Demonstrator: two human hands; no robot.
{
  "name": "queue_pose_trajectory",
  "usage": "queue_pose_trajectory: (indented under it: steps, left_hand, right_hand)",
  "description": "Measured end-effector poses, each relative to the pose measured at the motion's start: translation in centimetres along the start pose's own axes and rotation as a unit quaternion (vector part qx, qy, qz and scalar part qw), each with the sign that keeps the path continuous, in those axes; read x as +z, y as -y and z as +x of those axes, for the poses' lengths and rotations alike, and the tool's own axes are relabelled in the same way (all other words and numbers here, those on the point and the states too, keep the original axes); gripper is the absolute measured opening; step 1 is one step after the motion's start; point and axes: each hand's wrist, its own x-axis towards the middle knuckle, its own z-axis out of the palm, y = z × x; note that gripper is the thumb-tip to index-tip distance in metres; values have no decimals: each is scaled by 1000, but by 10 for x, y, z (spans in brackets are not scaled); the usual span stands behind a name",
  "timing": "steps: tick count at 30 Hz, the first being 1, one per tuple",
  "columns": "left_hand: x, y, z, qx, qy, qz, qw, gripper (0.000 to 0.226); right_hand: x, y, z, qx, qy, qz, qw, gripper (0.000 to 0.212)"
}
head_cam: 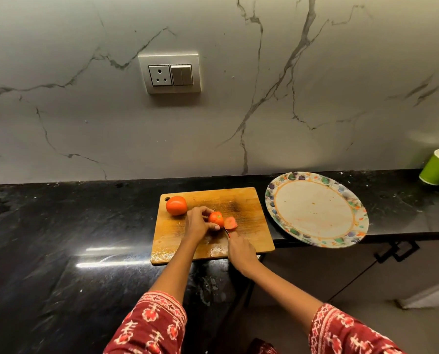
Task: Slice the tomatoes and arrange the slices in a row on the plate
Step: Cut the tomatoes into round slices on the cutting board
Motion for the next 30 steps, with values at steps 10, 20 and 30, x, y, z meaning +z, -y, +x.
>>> queue_pose_trajectory:
  steps: [10,20,30]
  left_hand:
    - [4,5,-7,10,-3,-42,999,48]
    - [4,4,-10,35,-12,-55,998,47]
    - [6,4,-12,39,-43,-44,997,41]
  right_hand:
    - [-27,-11,-2,36,-13,84,996,26]
    - [-37,16,-1,44,0,116,992,38]
    - [-34,17,-8,47,1,101,994,36]
